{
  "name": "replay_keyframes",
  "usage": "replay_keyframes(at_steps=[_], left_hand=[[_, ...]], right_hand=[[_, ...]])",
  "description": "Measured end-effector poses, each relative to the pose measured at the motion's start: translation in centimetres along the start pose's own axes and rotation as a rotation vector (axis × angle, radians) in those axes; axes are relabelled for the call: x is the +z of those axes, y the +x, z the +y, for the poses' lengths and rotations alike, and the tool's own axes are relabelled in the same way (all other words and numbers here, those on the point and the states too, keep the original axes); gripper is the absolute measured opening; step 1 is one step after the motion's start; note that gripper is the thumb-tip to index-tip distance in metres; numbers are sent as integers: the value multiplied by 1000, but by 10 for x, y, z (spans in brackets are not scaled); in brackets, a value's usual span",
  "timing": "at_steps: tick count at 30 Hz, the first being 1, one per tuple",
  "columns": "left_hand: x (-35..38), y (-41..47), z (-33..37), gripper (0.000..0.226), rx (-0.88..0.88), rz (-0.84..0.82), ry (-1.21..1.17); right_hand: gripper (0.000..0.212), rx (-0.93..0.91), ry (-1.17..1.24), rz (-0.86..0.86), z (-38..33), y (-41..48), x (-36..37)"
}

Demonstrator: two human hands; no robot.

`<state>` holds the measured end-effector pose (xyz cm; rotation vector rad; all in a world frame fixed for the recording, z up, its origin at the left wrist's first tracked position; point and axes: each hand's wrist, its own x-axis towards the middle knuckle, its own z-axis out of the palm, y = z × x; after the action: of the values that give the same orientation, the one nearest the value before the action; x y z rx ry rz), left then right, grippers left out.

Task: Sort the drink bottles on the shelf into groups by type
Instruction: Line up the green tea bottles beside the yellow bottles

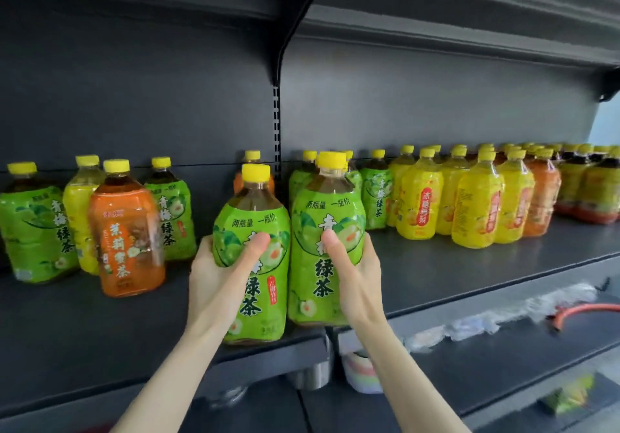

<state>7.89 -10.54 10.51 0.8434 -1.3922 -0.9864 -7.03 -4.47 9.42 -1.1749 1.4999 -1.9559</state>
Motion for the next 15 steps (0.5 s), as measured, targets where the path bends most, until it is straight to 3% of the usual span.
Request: replay_keyframes(at_steps=[3,9,10,13,15], left_hand=[[49,-29,10,50,12,2,-21],[151,-85,16,60,-21,-42,-65],[165,-91,18,61,-25,-46,-70],[204,-97,23,52,-18,-56,-84],[226,-93,25,51,-5,-53,-71]], right_hand=[[78,-72,-32,14,-12,-3,-61],[65,-94,-72,76,-19,-7,-180],[69,-86,-81,88,-18,-5,-194],[114,-63,-120,124,-16,7,-226],[126,-49,-115,122,-13,20,-241]])
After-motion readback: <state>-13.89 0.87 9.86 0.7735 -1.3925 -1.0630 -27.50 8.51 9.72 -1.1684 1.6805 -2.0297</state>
